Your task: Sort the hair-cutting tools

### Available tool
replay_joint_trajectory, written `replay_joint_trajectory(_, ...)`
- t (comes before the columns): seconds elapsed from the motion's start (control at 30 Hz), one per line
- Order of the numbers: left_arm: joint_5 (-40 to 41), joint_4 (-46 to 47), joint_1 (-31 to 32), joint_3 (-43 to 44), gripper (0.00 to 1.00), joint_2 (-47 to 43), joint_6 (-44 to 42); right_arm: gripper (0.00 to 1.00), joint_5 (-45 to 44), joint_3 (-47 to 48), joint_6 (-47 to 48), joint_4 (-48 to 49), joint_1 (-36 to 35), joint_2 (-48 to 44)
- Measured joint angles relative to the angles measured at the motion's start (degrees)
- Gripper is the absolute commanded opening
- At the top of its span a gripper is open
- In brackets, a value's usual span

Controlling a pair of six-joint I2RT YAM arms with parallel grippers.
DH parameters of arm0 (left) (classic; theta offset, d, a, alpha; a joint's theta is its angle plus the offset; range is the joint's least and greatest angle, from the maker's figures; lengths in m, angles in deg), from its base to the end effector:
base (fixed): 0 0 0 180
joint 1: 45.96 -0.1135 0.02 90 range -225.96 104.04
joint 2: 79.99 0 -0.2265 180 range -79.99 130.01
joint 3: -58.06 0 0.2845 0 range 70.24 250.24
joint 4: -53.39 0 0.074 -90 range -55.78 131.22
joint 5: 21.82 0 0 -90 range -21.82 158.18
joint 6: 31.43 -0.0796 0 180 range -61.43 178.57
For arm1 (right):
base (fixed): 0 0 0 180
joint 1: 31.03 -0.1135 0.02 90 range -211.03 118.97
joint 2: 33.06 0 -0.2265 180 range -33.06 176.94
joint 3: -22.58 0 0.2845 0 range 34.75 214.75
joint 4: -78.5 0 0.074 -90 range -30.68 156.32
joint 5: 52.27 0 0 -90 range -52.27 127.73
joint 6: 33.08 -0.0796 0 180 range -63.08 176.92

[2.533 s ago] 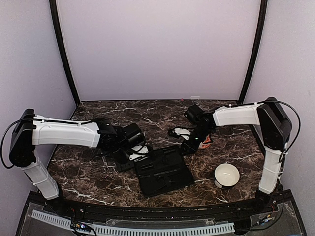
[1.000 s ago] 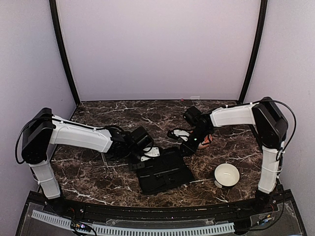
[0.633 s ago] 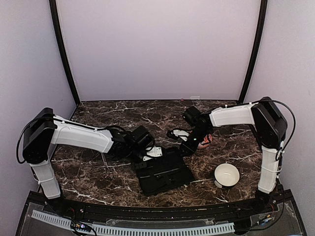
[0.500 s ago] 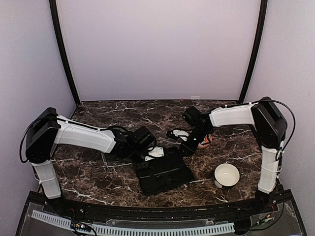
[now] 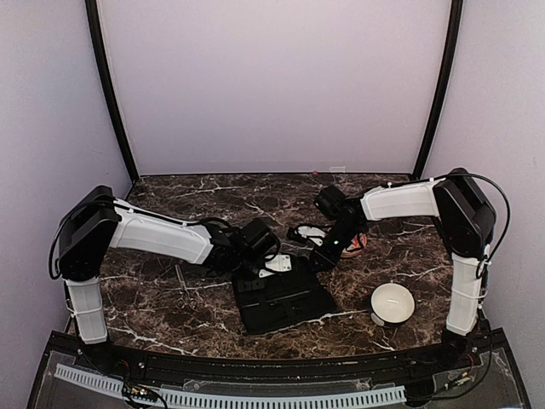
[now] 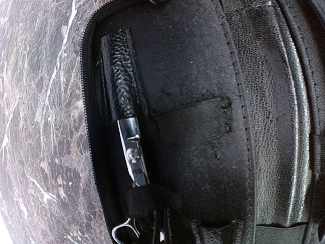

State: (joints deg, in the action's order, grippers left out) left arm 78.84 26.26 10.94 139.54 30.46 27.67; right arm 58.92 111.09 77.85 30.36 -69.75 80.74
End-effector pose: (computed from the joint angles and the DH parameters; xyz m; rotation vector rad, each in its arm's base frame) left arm 0.2488 -0.3546 0.0616 1.6989 1.8689 0.0564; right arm 0.3026 0.2795 0.0571 -1.4878 2.4388 0.5921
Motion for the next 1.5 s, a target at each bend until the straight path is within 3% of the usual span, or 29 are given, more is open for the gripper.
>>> replay_joint_trajectory(0.03, 0.55, -0.2, 0.0, 0.15, 0.0, 0.11, -0.02, 0.18, 0.02, 0.04, 0.0, -0.04, -0.02, 0.0)
replay_joint_trajectory(0.2, 2.62, -2.71, 0.26, 1.2, 0.21, -0.11, 1.68, 0.18, 0.02, 0.07, 0.0, -0.09, -0.04, 0.0)
replay_joint_trajectory(0.37, 3.08, -6.8, 0.24, 1.16, 0.25, -4.59, 5.29, 0.18, 0.09, 0.07, 0.0, -0.09, -0.04, 0.0)
replay_joint_trajectory(0.6, 1.99, -11.1, 0.2, -0.98, 0.22, -13.9, 12.17, 0.18, 0.26, 0.07, 0.0, -0.11, -0.04, -0.02)
replay_joint_trajectory(0.73, -0.68, -13.4, -0.96, -1.33, 0.21, -13.4, 18.23, 0.18, 0.48, 0.07, 0.02, -0.11, -0.04, -0.11)
replay_joint_trajectory(0.93, -4.33, -14.78, -4.92, -1.31, 0.1, -9.22, 26.67, 0.18, 1.09, 0.07, 0.04, -0.11, -0.15, -0.13)
replay_joint_trajectory(1.5, -10.99, -11.89, -6.67, -0.63, 0.06, -3.61, 28.76, 0.18, 1.75, 0.07, 0.44, -0.07, -1.66, -0.13)
